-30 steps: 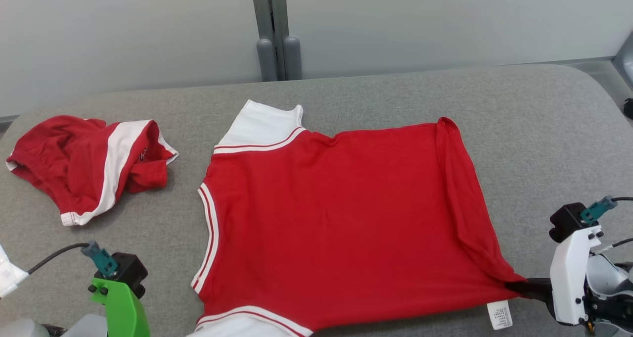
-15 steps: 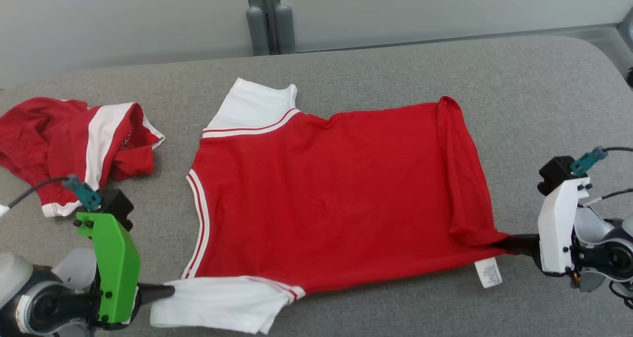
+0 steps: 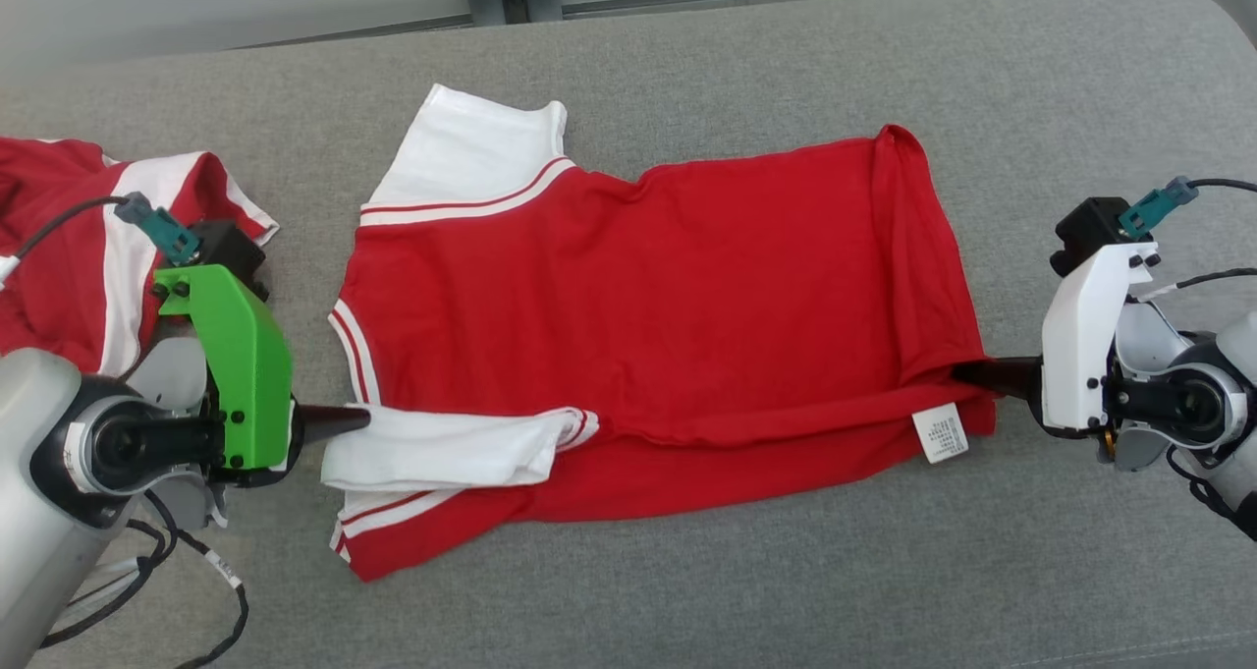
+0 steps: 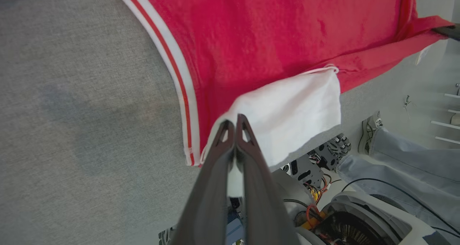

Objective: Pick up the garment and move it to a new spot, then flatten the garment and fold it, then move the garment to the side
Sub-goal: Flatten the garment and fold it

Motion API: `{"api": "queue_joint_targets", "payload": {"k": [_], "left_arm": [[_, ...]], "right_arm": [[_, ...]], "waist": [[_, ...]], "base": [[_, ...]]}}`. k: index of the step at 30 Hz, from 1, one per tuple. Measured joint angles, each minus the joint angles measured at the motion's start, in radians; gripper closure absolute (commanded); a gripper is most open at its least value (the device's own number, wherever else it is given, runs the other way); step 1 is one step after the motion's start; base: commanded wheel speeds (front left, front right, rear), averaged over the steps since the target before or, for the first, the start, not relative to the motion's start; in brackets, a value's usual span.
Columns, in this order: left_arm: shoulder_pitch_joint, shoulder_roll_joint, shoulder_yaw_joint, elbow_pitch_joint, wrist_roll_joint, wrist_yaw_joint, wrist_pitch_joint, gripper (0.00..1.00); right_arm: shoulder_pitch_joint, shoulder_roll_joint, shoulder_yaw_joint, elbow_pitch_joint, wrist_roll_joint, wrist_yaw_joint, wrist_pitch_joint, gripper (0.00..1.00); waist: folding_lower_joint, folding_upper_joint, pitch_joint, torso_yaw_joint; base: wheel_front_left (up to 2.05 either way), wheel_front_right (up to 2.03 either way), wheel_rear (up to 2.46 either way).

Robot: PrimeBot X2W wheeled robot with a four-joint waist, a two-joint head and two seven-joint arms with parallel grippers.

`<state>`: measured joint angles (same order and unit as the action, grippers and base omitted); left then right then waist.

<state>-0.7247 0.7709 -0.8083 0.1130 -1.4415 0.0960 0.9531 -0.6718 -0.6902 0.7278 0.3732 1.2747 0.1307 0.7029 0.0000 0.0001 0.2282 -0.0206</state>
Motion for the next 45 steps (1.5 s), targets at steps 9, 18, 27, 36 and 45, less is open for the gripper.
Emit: {"api": "queue_joint_targets", "payload": {"k": [9,18,27,36,45], "left_arm": [[-0.017,-0.062,0.019,0.128,0.019,-0.082,-0.11,0.0],[0.06,-0.066,0.101,0.127,0.195,-0.147,-0.546,0.0],[0.256,-0.073,0.179,-0.025,0.471,0.082,-1.091,0.0],[0.519,-0.179,0.282,-0.171,0.656,0.22,-1.215,0.0],[0.738,-0.397,0.461,-0.146,0.901,0.119,-1.216,0.0]], "right_arm": [[0.002,0.051,-0.069,0.032,-0.069,0.0,-0.064,0.0],[0.12,0.072,-0.199,-0.129,-0.181,0.0,-0.442,0.0],[0.346,0.19,-0.399,-0.195,-0.474,0.0,-0.883,0.0],[0.594,0.39,-0.614,-0.281,-0.741,0.0,-0.961,0.0],[0.704,0.478,-0.696,-0.229,-0.794,0.0,-0.965,0.0]], "waist": [[0.0,0.0,-0.005,-0.006],[0.0,0.0,-0.076,0.008],[0.0,0.0,-0.163,0.027],[0.0,0.0,-0.205,0.052],[0.0,0.0,-0.21,0.045]], "base": [[0.0,0.0,0.0],[0.0,0.0,0.0],[0.0,0.0,0.0],[0.0,0.0,0.0],[0.0,0.0,0.0]]}}
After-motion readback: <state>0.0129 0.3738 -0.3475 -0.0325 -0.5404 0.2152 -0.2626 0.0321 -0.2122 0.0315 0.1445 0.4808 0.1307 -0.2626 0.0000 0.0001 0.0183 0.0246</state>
